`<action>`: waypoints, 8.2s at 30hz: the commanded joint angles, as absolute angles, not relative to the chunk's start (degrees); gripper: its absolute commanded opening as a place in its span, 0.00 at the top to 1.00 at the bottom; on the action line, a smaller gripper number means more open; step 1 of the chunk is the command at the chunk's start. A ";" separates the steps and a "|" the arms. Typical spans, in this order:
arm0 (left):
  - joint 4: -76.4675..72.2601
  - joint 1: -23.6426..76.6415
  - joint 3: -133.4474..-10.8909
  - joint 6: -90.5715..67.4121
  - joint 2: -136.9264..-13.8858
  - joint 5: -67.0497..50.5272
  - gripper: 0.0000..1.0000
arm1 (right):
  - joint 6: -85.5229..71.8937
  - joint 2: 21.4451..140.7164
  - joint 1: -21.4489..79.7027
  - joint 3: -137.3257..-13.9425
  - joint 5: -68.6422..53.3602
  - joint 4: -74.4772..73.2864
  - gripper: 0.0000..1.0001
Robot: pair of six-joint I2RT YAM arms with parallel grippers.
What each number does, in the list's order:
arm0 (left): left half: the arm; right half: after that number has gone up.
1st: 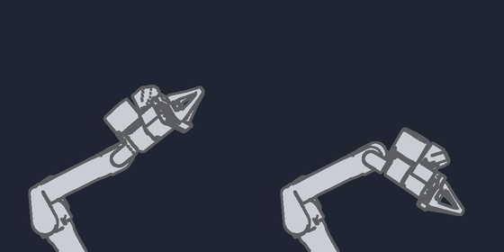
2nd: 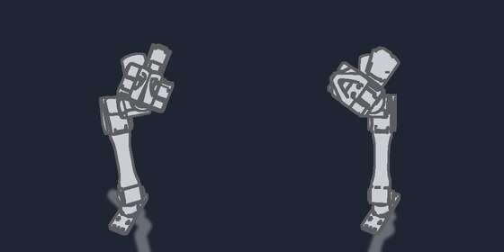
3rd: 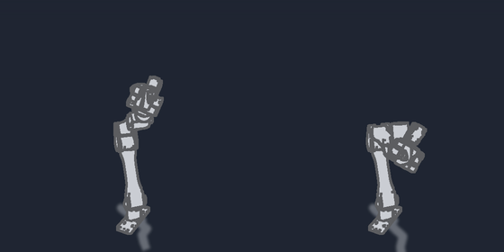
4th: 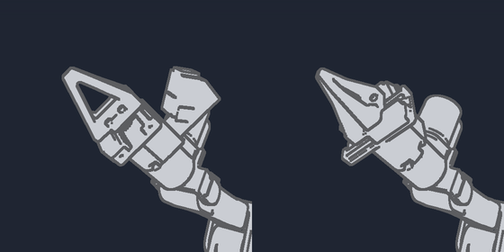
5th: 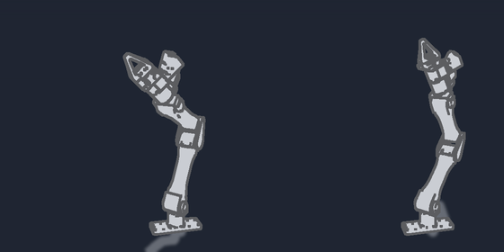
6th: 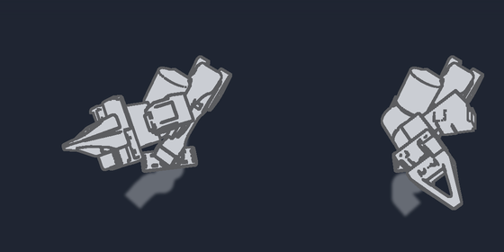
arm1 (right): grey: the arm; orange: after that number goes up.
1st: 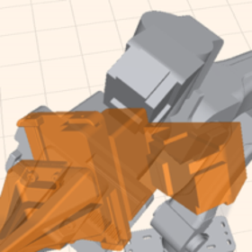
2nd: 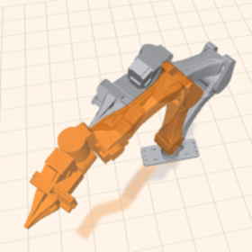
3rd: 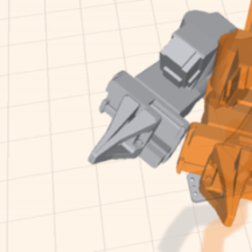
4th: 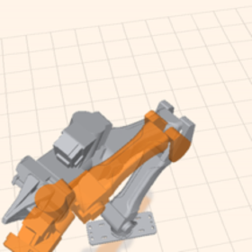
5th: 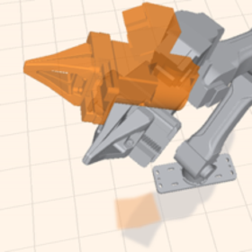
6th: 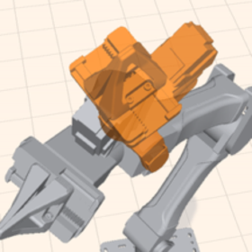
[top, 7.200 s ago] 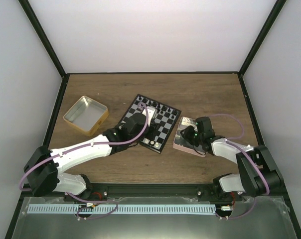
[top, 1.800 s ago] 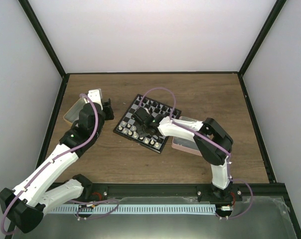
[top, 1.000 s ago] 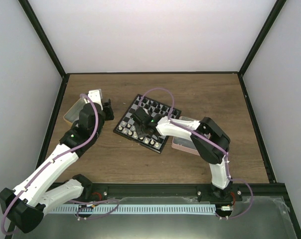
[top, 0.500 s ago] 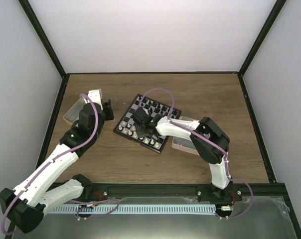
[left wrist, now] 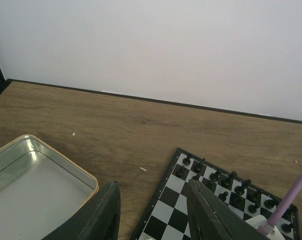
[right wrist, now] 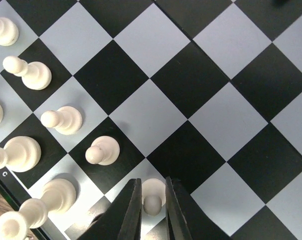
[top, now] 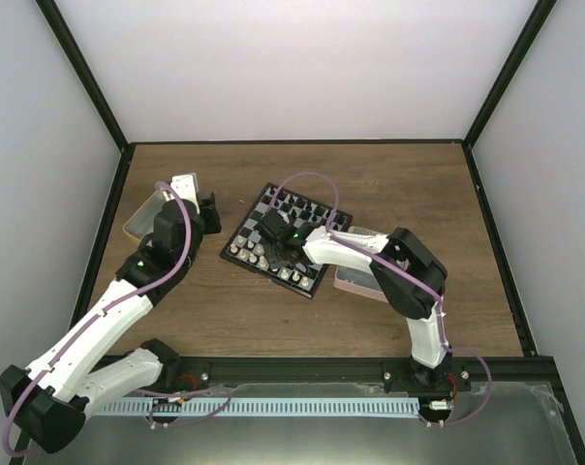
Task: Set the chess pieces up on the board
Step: Place the chess piece on the chessboard, then pick up the chess piece from the storage box, then place the chess piece on the chessboard.
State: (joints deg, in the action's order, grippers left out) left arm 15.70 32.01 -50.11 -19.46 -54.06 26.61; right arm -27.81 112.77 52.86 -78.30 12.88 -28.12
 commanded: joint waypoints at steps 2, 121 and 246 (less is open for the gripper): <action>14.72 31.64 -49.57 -19.50 -54.23 26.13 0.61 | -28.83 109.90 53.18 -80.31 14.00 -29.02 0.81; 12.85 31.32 -48.78 -18.09 -54.23 22.95 0.55 | -18.00 91.25 26.02 -47.62 -4.39 -9.64 0.87; -15.78 32.26 -42.56 -58.93 -72.44 -38.20 0.89 | 3.12 80.83 41.56 -51.56 -24.48 10.78 0.97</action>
